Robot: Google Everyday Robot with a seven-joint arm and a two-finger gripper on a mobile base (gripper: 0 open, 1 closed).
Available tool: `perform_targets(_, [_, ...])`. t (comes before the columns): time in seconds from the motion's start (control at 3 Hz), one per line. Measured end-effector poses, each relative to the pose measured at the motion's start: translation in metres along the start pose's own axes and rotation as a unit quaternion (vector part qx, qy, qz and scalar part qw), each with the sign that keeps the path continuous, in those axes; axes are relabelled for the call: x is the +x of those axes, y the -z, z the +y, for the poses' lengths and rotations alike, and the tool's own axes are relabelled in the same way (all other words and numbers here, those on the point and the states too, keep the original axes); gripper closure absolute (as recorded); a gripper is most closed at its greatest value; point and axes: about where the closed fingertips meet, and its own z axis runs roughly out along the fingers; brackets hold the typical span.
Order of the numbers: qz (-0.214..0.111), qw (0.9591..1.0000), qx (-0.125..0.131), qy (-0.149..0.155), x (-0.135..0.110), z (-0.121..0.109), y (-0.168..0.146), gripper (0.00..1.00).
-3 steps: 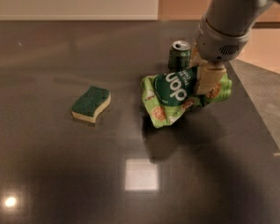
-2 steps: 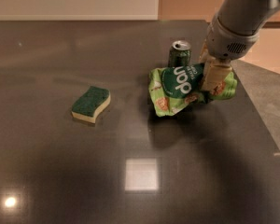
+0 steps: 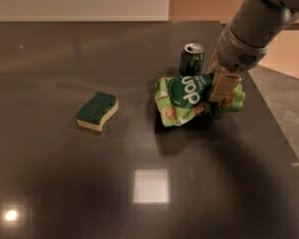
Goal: Move green rice chip bag near green can
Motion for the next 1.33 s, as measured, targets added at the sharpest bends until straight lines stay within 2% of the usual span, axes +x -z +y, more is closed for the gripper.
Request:
perform_targets(0.33, [-0.008, 0.9999, -0.005, 0.007, -0.007, -0.001, -0.009, 0.36])
perform_targets(0.67, [-0.008, 0.9999, 0.007, 0.000, -0.006, -0.010, -0.009, 0.12])
perform_targets(1.0, [-0.003, 0.9996, 0.024, -0.014, 0.002, -0.015, -0.006, 0.00])
perform_targets(1.33, [-0.003, 0.9996, 0.025, -0.014, 0.002, -0.015, -0.006, 0.00])
